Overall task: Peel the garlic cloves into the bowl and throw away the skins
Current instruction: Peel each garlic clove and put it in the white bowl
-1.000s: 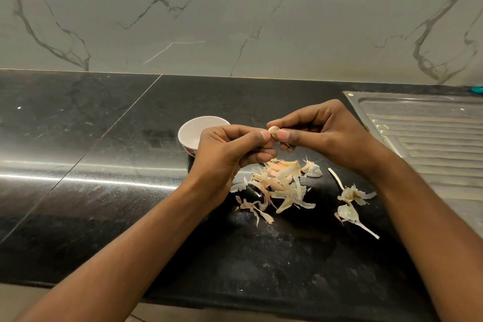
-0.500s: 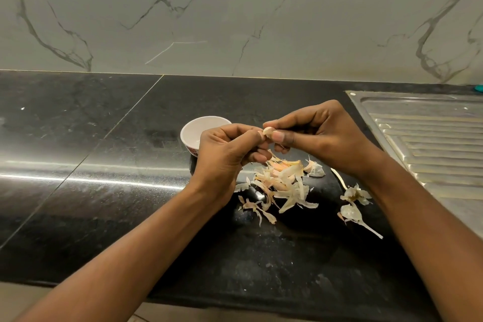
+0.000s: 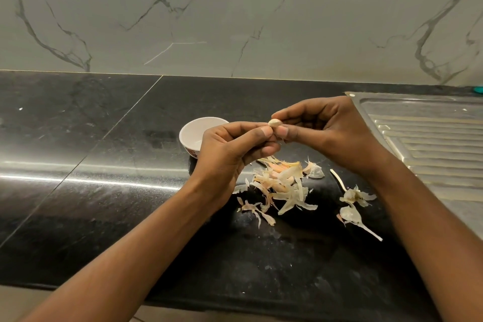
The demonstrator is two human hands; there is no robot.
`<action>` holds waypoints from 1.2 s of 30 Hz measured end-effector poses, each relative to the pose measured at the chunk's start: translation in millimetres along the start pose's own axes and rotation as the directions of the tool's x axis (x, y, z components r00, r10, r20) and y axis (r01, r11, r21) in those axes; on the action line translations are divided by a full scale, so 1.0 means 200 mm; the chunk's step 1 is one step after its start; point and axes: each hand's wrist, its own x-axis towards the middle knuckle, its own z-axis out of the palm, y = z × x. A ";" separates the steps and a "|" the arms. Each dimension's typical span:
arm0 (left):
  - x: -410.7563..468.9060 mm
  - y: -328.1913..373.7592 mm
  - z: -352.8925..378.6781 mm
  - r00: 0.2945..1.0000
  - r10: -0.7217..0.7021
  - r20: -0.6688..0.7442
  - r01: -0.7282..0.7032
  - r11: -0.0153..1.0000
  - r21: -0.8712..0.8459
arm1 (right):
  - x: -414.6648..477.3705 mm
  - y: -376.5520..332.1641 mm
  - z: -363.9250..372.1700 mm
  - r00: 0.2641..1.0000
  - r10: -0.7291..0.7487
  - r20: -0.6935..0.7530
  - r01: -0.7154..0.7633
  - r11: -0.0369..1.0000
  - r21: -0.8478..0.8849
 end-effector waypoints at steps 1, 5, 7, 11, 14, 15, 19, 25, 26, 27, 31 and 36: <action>0.00 0.00 0.00 1.000 -0.010 -0.004 0.010 1.000 -0.003 | 0.00 0.00 0.00 1.000 -0.006 -0.006 0.006 1.000 -0.013; 0.00 0.01 0.00 0.997 -0.071 -0.031 0.070 0.997 -0.033 | 0.00 0.00 0.00 1.000 -0.031 -0.001 0.031 0.999 -0.038; 0.00 0.01 0.00 0.994 -0.108 -0.028 0.106 0.992 -0.062 | 0.00 -0.01 0.01 0.999 -0.042 0.003 0.042 0.998 -0.042; 0.00 0.02 0.00 0.989 -0.151 -0.011 0.149 0.985 -0.081 | 0.00 -0.01 0.00 0.997 -0.076 0.006 0.076 0.994 -0.076; 0.00 0.02 -0.01 0.987 -0.162 -0.008 0.160 0.984 -0.077 | 0.01 -0.01 -0.01 0.995 -0.097 0.014 0.098 0.989 -0.109; 0.00 0.02 -0.01 0.986 -0.168 -0.011 0.167 0.983 -0.070 | 0.01 -0.01 -0.01 0.995 -0.100 0.019 0.101 0.988 -0.120; 0.00 0.03 0.00 0.982 -0.187 -0.018 0.186 0.981 -0.048 | 0.01 -0.01 -0.01 0.993 -0.120 0.024 0.122 0.975 -0.187; 0.00 0.03 0.00 0.986 -0.164 -0.042 0.163 0.986 -0.019 | 0.00 -0.03 0.02 0.992 -0.124 0.035 0.128 0.964 -0.231; 0.00 0.02 0.00 0.987 -0.157 -0.041 0.157 0.987 -0.018 | 0.00 -0.03 0.02 0.991 -0.128 0.037 0.133 0.963 -0.236; -0.01 0.02 0.00 0.988 -0.149 -0.035 0.148 0.989 -0.017 | 0.00 -0.04 0.02 0.990 -0.136 0.036 0.140 0.962 -0.236; -0.01 0.01 0.02 0.993 -0.121 -0.001 0.121 0.993 0.010 | 0.00 -0.06 0.03 0.984 -0.173 0.039 0.178 0.960 -0.217; -0.01 0.00 0.02 0.996 -0.095 -0.004 0.095 0.995 0.020 | 0.00 -0.06 0.01 0.986 -0.166 0.020 0.167 0.975 -0.145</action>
